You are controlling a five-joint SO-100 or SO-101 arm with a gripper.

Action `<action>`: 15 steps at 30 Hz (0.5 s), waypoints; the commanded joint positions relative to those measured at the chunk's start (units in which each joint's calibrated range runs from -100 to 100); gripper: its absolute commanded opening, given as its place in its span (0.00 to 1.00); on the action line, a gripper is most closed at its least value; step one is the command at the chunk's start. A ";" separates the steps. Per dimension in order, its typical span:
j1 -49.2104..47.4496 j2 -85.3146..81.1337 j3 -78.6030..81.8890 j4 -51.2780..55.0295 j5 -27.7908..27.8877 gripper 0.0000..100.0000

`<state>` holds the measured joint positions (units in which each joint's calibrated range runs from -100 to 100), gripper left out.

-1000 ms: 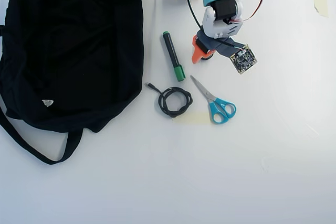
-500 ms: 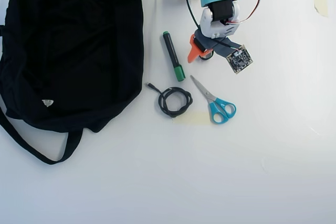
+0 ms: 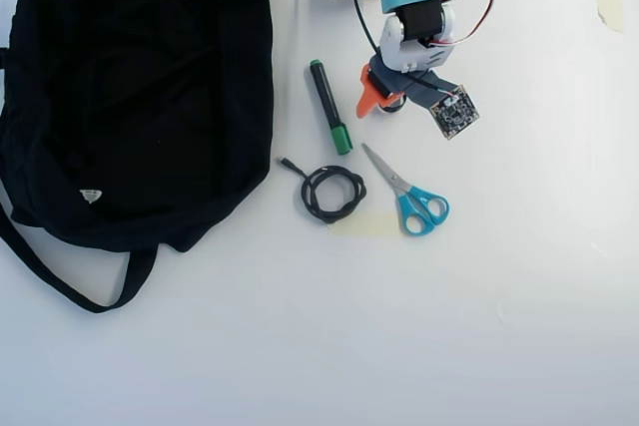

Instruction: Put the bike light into the black bag

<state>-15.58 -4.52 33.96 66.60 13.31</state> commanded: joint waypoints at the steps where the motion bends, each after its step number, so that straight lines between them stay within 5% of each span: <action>1: 0.32 -0.29 0.36 -0.01 0.27 0.28; 15: 0.24 -0.29 1.71 -0.62 0.27 0.28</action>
<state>-15.58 -4.52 36.01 66.60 13.31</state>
